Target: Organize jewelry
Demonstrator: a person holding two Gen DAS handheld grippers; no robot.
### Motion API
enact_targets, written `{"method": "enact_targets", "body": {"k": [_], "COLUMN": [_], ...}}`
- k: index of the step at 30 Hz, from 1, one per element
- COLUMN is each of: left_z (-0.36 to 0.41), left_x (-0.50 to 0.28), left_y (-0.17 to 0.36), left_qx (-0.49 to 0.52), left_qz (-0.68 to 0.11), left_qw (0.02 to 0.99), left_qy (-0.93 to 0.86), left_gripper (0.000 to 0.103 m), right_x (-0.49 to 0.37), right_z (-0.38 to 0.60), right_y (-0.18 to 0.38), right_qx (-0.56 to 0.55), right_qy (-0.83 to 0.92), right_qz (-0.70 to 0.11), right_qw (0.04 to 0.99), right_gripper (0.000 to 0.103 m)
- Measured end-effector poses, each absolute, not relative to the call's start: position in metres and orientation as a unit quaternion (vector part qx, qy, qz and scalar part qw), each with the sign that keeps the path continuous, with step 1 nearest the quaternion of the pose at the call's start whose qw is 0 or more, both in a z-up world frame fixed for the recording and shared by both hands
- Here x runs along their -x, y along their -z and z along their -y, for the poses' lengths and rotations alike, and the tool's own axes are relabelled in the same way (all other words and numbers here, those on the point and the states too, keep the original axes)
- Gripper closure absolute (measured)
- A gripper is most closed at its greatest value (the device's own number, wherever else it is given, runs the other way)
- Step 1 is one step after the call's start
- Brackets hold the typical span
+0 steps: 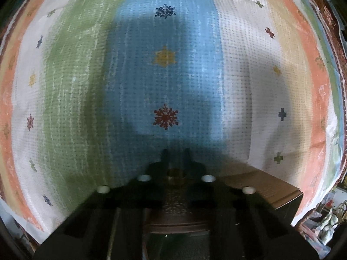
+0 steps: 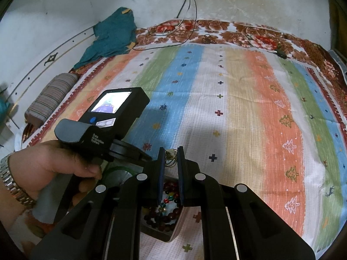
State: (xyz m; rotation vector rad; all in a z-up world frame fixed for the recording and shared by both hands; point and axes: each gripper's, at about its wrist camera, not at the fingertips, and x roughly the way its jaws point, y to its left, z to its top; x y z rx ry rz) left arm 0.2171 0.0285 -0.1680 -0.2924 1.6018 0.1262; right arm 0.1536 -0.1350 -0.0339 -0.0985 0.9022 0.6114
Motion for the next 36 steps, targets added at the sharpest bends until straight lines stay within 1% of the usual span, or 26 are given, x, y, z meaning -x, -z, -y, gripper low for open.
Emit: {"method": "enact_targets", "body": {"k": [1,2,7,13,21,28,36], "left_z": [-0.028,-0.028,-0.017,-0.022,-0.046,-0.062,-0.052], "left_x": [-0.217,-0.217,-0.214,-0.212,-0.21,-0.208,-0.209], "left_y": [0.169,0.17,0.172,0.15,0.138,0.112,0.131], "left_qx": [0.128,0.133,0.136,0.163,0.188,0.201,0.187], "left_qz": [-0.716,-0.716,-0.712,-0.698,-0.684,-0.671,-0.696], "left_qw": [0.684,0.683,0.687,0.697,0.705,0.714,0.693], "left_qy": [-0.053,-0.049,-0.045,-0.028,-0.017,-0.002,-0.007], "left_gripper": [0.102,0.103,0.103,0.103,0.103,0.103,0.103], "right_x": [-0.153,-0.153,-0.154,-0.157,-0.158,-0.159,-0.166], "right_z": [0.135,0.135,0.134,0.135,0.136,0.137,0.13], "right_y": [0.034,0.034,0.034,0.033,0.033,0.03,0.039], "right_qx": [0.047,0.047,0.047,0.045,0.043,0.041,0.051], "right_qy": [-0.29,-0.29,-0.291,-0.293,-0.296,-0.298,-0.299], "right_qz": [-0.429,-0.429,-0.43,-0.427,-0.425,-0.425,-0.44], "right_qw": [0.854,0.854,0.853,0.854,0.855,0.854,0.845], "right_gripper": [0.091,0.091,0.091,0.091,0.091,0.091,0.091]}}
